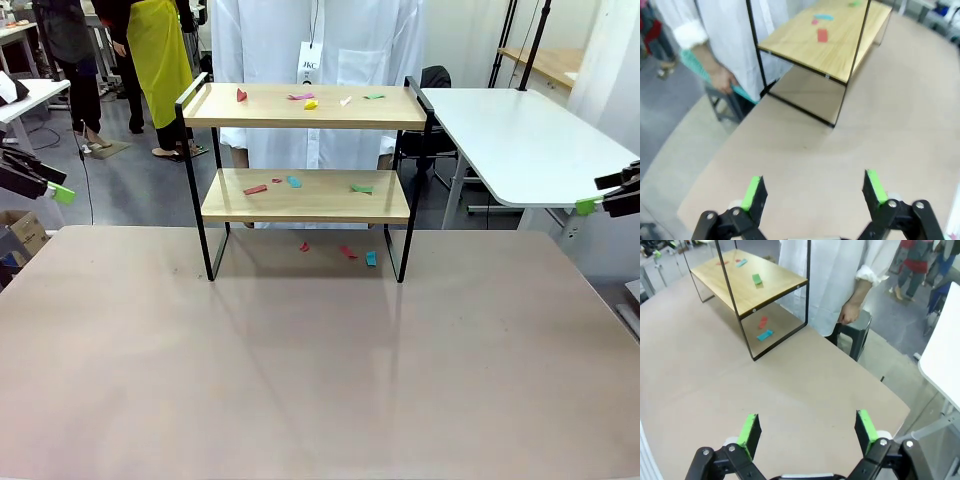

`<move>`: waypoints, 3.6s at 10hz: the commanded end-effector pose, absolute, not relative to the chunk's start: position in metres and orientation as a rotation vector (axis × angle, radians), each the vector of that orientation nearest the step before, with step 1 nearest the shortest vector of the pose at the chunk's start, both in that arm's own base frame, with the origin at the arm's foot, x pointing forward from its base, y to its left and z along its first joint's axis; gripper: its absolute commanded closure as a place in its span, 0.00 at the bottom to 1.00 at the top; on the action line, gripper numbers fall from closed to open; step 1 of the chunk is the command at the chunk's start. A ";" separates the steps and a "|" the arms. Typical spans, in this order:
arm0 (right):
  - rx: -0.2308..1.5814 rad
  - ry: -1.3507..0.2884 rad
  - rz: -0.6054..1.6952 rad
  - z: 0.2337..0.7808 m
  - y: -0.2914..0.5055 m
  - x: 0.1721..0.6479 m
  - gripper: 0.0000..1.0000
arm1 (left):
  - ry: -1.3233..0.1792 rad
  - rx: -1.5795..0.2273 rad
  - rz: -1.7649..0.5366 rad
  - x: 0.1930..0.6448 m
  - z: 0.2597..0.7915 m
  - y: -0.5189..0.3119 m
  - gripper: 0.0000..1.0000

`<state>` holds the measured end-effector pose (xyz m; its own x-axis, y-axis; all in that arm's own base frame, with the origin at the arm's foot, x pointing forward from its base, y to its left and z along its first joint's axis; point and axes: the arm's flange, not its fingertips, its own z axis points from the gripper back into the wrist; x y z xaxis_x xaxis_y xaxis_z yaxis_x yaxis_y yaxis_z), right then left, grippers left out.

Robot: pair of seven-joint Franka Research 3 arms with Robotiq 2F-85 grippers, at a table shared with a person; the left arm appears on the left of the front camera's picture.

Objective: Clean the shelf.
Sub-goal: Pick up the Duster handed by the human.

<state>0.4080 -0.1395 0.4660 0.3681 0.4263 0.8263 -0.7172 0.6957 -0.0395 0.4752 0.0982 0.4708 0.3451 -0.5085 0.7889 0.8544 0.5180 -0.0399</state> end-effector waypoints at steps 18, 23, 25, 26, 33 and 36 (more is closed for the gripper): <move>0.640 -1.176 0.835 0.432 -0.201 0.492 0.00 | -1.073 -1.003 -1.037 0.547 0.420 0.171 0.00; 0.652 -1.170 0.819 0.429 -0.202 0.494 0.00 | -1.042 -0.979 -1.057 0.550 0.411 0.171 0.00; 0.649 -1.135 0.819 0.431 -0.202 0.492 0.00 | -1.027 -0.989 -1.031 0.546 0.413 0.170 0.00; 0.649 -1.135 0.819 0.431 -0.202 0.492 0.00 | -1.027 -0.989 -1.031 0.546 0.413 0.170 0.00; 0.649 -1.135 0.819 0.431 -0.202 0.492 0.00 | -1.027 -0.989 -1.031 0.546 0.413 0.170 0.00; 0.649 -1.135 0.819 0.431 -0.202 0.492 0.00 | -1.027 -0.989 -1.031 0.546 0.413 0.170 0.00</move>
<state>0.4915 -0.2030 0.4303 0.2020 0.2282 0.9524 -0.8315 0.5539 0.0437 0.5469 0.1698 0.4096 0.1902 -0.1857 0.9640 0.9650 0.2161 -0.1488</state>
